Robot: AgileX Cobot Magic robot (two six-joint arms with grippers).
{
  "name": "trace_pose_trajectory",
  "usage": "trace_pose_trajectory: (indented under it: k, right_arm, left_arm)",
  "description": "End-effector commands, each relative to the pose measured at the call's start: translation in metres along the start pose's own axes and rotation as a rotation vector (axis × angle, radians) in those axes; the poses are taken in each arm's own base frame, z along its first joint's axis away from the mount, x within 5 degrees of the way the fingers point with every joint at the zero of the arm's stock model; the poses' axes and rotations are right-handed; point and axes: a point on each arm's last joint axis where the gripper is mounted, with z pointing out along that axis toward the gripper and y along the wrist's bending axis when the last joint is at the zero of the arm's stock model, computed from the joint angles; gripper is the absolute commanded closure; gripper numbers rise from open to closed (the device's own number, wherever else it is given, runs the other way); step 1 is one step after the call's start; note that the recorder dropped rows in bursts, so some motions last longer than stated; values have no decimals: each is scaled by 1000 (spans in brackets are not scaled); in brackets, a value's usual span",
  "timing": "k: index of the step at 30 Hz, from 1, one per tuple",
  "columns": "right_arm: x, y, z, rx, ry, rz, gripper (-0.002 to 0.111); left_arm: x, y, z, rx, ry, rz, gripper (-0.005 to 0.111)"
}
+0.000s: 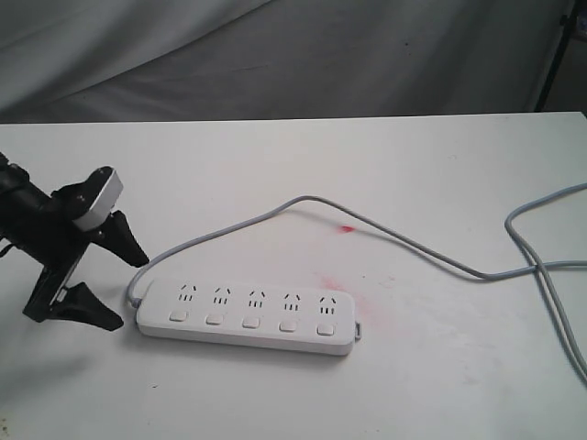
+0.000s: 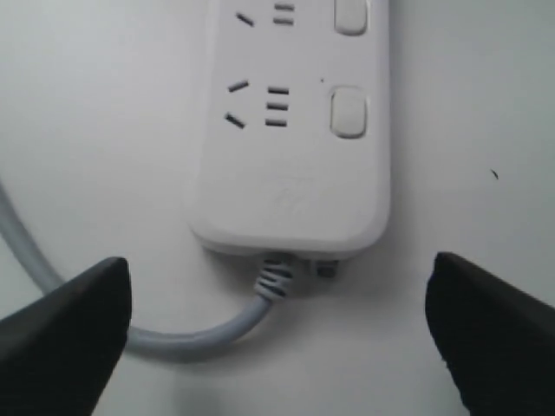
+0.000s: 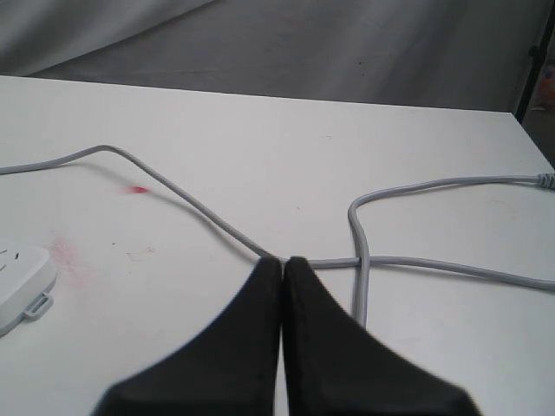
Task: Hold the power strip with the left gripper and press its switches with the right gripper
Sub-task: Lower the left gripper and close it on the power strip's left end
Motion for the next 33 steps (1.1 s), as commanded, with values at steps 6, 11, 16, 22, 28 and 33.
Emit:
trace_pose_trajectory:
  k: [6, 11, 16, 22, 28, 33]
  right_arm:
    - [1, 0, 0, 0, -6, -10, 108]
    - [1, 0, 0, 0, -6, -10, 108]
    - [1, 0, 0, 0, -6, -10, 108]
    - [1, 0, 0, 0, -6, -10, 108]
    - [1, 0, 0, 0, -6, -10, 108]
    - [1, 0, 0, 0, -6, -10, 108]
  left_arm:
    - [3, 1, 9, -62, 37, -14, 21]
    - [3, 1, 9, -67, 30, -20, 21]
    - [-2, -1, 9, -41, -21, -37, 21]
    - [-11, -1, 19, -25, -15, -13, 21]
    - [-23, 0, 39, -10, 21, 32, 21]
    - [-19, 0, 43, 14, 32, 36, 21]
